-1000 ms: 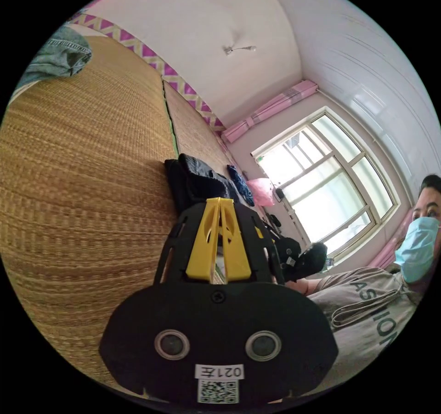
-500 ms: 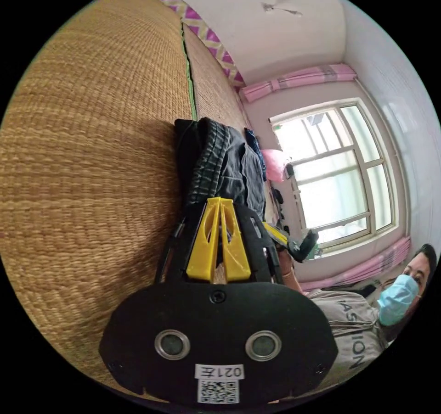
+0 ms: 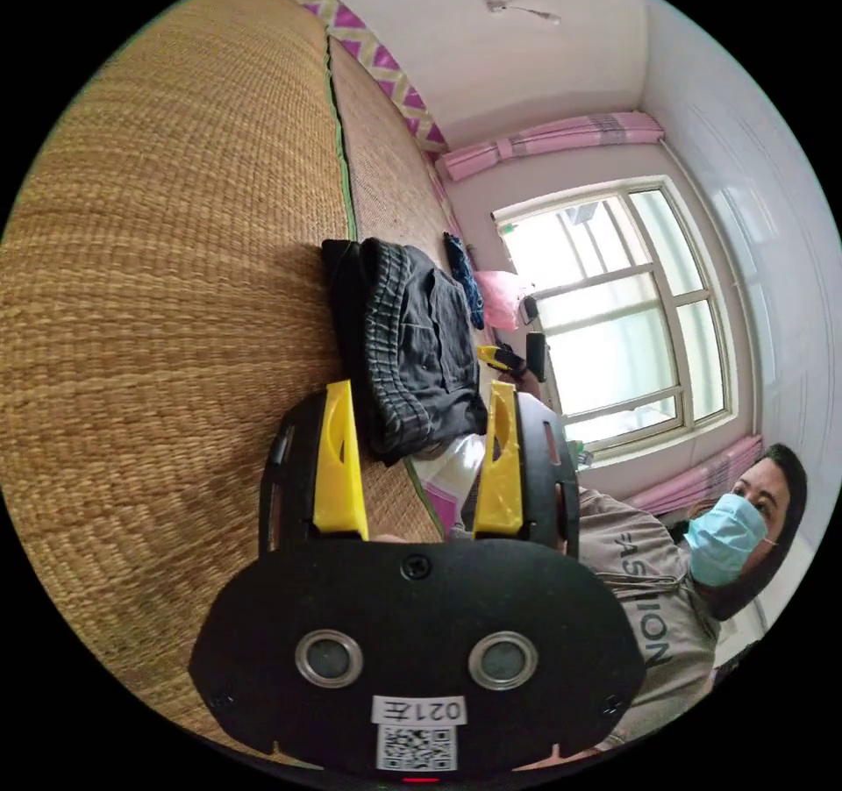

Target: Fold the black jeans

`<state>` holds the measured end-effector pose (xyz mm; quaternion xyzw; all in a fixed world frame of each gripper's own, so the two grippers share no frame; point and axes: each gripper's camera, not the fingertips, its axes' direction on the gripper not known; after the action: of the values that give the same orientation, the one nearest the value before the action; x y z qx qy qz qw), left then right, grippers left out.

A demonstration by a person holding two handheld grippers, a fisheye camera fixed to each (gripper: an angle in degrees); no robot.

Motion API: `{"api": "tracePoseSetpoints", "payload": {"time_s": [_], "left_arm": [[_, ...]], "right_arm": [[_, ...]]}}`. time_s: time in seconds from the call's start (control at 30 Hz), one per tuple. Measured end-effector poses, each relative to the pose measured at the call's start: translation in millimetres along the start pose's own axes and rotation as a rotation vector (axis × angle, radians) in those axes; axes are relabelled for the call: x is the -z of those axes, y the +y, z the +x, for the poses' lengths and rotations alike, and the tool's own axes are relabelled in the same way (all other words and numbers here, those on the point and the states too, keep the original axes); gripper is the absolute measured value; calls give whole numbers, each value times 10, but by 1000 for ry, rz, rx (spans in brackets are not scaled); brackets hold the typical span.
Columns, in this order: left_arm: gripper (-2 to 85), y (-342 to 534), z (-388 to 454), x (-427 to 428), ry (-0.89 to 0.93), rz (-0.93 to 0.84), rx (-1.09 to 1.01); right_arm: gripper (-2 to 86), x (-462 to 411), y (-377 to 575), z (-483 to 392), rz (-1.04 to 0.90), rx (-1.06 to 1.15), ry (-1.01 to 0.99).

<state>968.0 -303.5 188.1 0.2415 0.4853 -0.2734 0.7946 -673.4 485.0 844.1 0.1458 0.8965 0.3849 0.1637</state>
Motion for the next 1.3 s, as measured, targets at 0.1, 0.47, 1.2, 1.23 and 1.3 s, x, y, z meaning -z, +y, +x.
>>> {"api": "tracePoseSetpoints", "payload": {"time_s": [0.1,0.47,1.2,1.23,1.3], "left_arm": [[172,-86,-184,-177,22,-29,55],[59,-194,-206,-525,-53,-112,59],[59,1447,211,4253,-255,915,91],[64,1491,-44,4373,-270,961,166],[71,1643,-577,4439,-264,1021,328]], "right_arm": [[140,46,-199,520,-61,-95,-114],[48,399,-563,1136,-55,-119,-326],[85,-1969,-4244,-4648,-265,619,-160],[89,-2054,-4282,-4719,-240,604,-132],[75,-2335,-4285,-4837,-187,575,-43]]}}
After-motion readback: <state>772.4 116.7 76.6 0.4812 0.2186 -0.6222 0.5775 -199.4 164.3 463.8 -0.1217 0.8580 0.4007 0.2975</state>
